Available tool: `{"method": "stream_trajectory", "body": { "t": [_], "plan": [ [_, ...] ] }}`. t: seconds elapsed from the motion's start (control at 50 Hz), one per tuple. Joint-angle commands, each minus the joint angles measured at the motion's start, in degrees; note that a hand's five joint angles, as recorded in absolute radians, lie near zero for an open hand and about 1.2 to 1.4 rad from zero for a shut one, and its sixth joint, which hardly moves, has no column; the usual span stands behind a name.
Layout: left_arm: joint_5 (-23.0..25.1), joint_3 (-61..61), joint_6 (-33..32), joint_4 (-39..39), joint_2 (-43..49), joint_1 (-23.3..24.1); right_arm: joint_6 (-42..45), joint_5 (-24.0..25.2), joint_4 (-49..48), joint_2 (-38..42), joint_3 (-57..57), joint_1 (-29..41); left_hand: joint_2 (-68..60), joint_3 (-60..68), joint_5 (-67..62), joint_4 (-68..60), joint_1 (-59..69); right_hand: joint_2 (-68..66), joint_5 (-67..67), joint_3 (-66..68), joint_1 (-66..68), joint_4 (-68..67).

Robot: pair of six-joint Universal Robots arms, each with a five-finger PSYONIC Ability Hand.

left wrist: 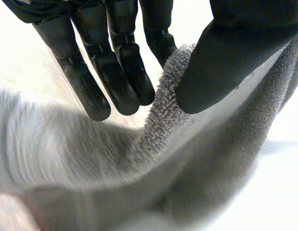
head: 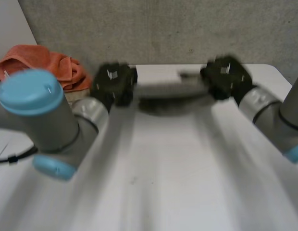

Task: Fold the laundry.

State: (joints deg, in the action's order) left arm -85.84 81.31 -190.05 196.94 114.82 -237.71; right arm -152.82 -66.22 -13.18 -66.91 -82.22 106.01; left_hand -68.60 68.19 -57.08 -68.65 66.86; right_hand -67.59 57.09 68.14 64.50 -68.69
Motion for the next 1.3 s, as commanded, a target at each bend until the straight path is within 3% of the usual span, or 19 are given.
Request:
{"method": "stream_trajectory", "body": {
  "t": [0.02, 0.08, 0.16, 0.22, 0.26, 0.38, 0.48, 0.66, 0.84, 1.1, 1.16, 1.22, 1.3],
  "plan": [
    [1.02, 11.32, -1.21, -0.68, 0.93, 2.42, 6.82, 6.71, 12.38, 2.66, -6.63, -1.33, -11.40, 11.81, -12.92, -11.35, 13.14, -12.41, 12.91, 11.86, 15.50, -11.31],
    [1.81, 13.44, -1.03, -1.73, 0.93, 3.13, 6.66, 7.86, 14.14, 3.18, -8.21, -1.33, -11.40, 11.81, -12.92, -11.35, 13.14, -12.41, 12.91, 11.86, 15.50, -11.31],
    [2.87, 14.67, -0.85, -4.98, -0.12, 3.04, 5.78, 6.72, 14.06, 3.01, -9.45, -1.42, 5.54, -5.13, 4.02, 5.59, -3.80, -12.41, 12.91, 11.86, 15.50, -11.31],
    [3.31, 14.76, -0.85, -7.70, -1.97, 1.64, 4.63, 6.01, 13.01, 2.31, -10.24, -1.86, 33.23, -32.82, 31.71, 33.28, -31.49, -12.41, 12.91, 11.86, 15.50, -11.31],
    [3.66, 15.11, -0.68, -8.85, -3.98, -1.07, 3.85, 5.92, 12.48, 1.43, -10.85, -2.47, 44.06, -43.65, 42.53, 44.11, -42.31, -12.41, 12.91, 11.86, 15.50, -11.31],
    [5.94, 16.69, 0.02, -10.96, -8.65, -8.91, 1.74, 5.75, 10.98, 0.64, -11.91, -3.00, 47.46, -47.05, 45.93, 47.51, -45.71, -12.41, 12.91, 11.86, 15.50, -11.31],
    [9.11, 21.77, 1.34, -11.76, -10.06, -12.51, -0.37, 5.31, 9.40, 0.81, -12.61, -2.65, 45.10, -44.69, 43.58, 45.16, -43.36, -12.41, 12.91, 11.86, 15.50, -11.31],
    [8.58, 24.25, 3.89, -5.96, -4.97, -12.25, -1.61, 4.52, 8.34, 0.99, -13.05, -1.60, 42.92, -42.51, 41.39, 42.97, -41.18, -12.41, 12.91, 11.86, 15.50, -11.31],
    [7.44, 19.25, 5.74, -0.51, 1.62, -8.48, -2.22, 4.34, 7.82, 0.72, -13.58, -1.51, 41.91, -41.50, 40.39, 41.96, -40.17, -12.41, 12.91, 11.86, 15.50, -11.31],
    [1.65, 7.91, 5.48, -2.44, 12.52, -3.38, -4.16, 4.34, 7.82, -0.77, -13.67, -2.21, 27.79, -27.38, 26.26, 27.84, -26.04, -12.41, 12.91, 11.86, 15.50, -11.31],
    [0.59, 6.41, 5.21, -2.35, 13.58, -3.29, -4.42, 4.34, 7.82, -1.03, -13.67, -2.39, 17.57, -17.15, 16.04, 17.62, -15.82, -12.41, 12.91, 11.86, 15.50, -11.31],
    [-1.69, 5.27, 4.51, -1.65, 13.50, -3.73, -4.60, 4.08, 7.90, -1.65, -13.67, -2.83, -11.32, 11.73, -12.84, -11.27, 13.06, -12.41, 12.91, 11.86, 15.50, -11.31],
    [-4.77, 5.88, 3.72, -1.73, 8.68, -4.69, -4.07, 3.73, 8.69, -2.96, -13.23, -3.18, -11.40, 11.81, -12.92, -11.35, 13.14, -12.41, 12.91, 11.86, 15.50, -11.31]
  ]
}}
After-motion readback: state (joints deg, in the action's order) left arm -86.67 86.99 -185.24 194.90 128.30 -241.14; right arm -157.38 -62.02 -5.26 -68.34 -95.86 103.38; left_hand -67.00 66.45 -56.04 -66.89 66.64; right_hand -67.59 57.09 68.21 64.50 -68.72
